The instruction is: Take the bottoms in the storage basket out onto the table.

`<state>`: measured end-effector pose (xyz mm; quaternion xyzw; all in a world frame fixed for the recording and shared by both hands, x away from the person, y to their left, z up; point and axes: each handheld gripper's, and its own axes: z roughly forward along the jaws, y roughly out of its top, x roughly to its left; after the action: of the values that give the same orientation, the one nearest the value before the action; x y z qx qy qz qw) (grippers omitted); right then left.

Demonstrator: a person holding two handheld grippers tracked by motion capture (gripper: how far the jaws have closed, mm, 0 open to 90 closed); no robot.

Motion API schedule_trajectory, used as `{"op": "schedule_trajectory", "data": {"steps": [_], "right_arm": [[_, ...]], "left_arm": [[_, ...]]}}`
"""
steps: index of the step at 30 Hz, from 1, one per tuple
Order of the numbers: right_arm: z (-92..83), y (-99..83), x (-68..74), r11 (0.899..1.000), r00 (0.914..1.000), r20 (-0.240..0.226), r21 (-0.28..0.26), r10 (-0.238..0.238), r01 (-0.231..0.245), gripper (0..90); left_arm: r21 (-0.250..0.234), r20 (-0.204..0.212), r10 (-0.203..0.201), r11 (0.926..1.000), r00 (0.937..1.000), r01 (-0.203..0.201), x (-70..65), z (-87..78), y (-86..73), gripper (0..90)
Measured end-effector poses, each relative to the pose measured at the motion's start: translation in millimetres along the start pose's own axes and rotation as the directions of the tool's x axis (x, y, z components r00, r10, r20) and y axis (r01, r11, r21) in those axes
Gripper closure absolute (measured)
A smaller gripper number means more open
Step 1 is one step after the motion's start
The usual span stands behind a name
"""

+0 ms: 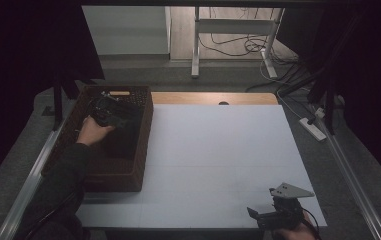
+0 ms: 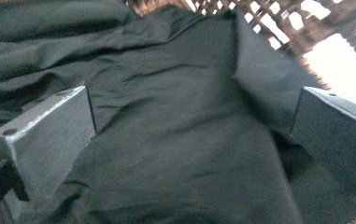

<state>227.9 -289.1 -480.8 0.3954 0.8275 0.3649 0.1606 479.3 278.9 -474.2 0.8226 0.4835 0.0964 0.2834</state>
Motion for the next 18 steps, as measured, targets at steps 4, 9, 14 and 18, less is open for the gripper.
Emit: {"op": "schedule_trajectory", "data": {"steps": [4, 9, 14, 18], "right_arm": [[-0.1, -0.1, 0.0, 1.0, 1.0, -0.001, -0.001, -0.001, 0.001, 0.0], [-0.4, -0.2, -0.3, 1.0, 1.0, -0.002, -0.003, 0.001, -0.001, 0.0], [-0.4, -0.3, 0.1, 1.0, 1.0, -0.004, -0.003, -0.004, 0.004, 0.0], [-0.5, -0.3, 0.4, 1.0, 1.0, -0.004, -0.003, -0.005, 0.005, 0.0]], "left_arm": [[0.043, -0.004, -0.001, 0.9991, 1.0, 0.002, 2.9, 14.8, -0.7, 0.0], [0.091, -0.009, -0.02, 0.9956, 0.9998, 0.021, 8.8, 24.9, -3.9, 0.0], [0.171, 0.005, -0.041, 0.9844, 0.9991, 0.04, 12.5, 38.1, -11.7, 0.0], [0.218, 0.007, -0.016, 0.9758, 0.9999, 0.014, 9.4, 45.9, -14.2, 0.0]]}}
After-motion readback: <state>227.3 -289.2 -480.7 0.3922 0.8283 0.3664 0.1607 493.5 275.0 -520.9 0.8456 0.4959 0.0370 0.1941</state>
